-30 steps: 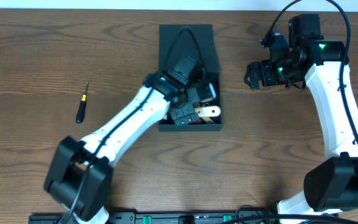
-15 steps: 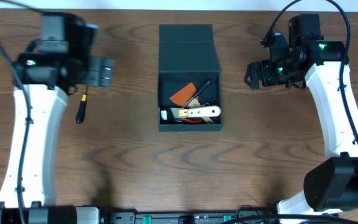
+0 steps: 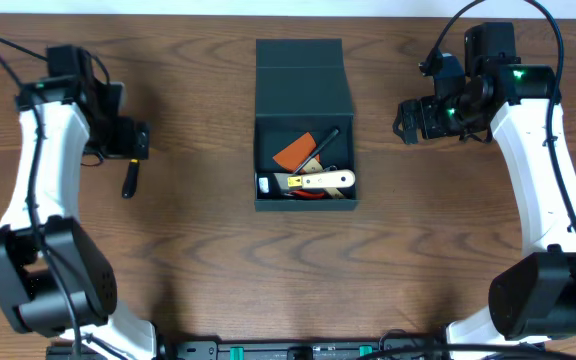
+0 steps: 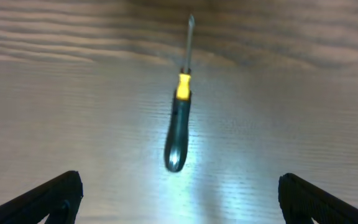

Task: Pack container
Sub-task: 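Move the left gripper over the yellow-black screwdriver, then lower the left gripper and grasp the screwdriver handle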

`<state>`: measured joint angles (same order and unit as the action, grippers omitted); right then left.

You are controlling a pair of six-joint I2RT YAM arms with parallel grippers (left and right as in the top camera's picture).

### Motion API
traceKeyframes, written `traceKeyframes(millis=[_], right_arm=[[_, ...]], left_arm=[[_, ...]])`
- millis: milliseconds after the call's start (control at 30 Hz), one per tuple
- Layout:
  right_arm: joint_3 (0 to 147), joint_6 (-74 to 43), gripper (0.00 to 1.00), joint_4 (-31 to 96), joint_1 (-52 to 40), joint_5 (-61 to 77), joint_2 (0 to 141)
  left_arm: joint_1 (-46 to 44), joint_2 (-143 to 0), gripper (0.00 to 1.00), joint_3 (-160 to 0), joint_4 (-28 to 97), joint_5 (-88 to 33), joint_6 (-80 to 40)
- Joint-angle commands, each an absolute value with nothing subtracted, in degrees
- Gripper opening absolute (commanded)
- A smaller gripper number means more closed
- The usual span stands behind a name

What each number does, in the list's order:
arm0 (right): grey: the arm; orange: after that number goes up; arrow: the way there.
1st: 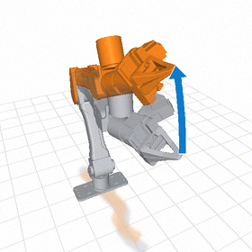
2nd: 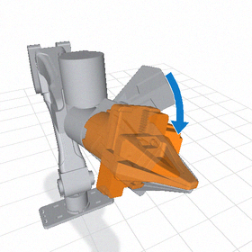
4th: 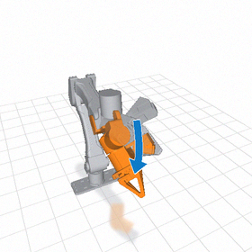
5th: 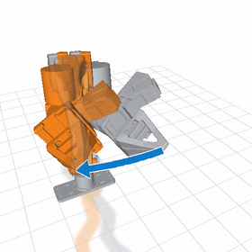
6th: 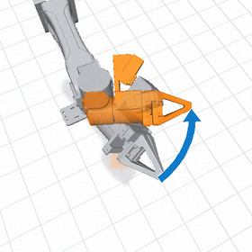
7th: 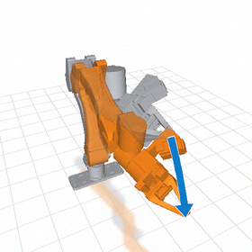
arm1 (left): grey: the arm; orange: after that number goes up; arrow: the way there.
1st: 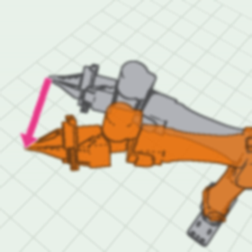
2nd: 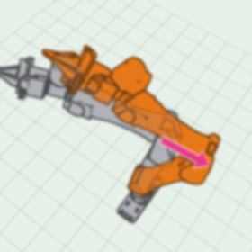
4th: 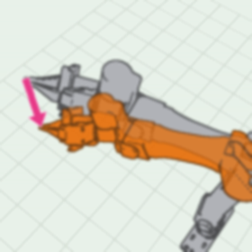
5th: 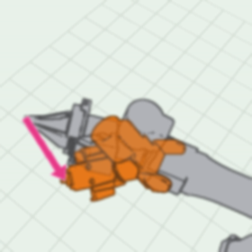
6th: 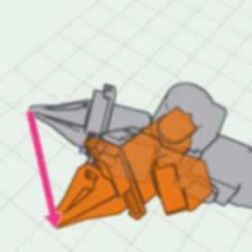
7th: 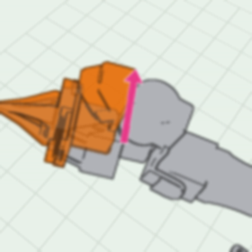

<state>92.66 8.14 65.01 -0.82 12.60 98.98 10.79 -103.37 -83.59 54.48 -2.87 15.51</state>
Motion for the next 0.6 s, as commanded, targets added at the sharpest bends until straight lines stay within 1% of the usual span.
traceKeyframes(millis=[0,333,567], right_arm=[[92.7,8.8,0.99,65.1,-0.4,12.4,99.3],[92.7,8.8,0.99,65.3,-0.4,12.4,99.3],[92.7,8.8,0.99,65.9,-0.4,12.4,99.3]], left_arm=[[10.4,-104.4,0.98,-79.5,51.8,-3.5,18.4],[10.4,-104.5,0.99,-67.8,40.3,-3.4,22.7],[10.5,-104.5,0.99,-66.3,37.9,-3.5,27.4]])
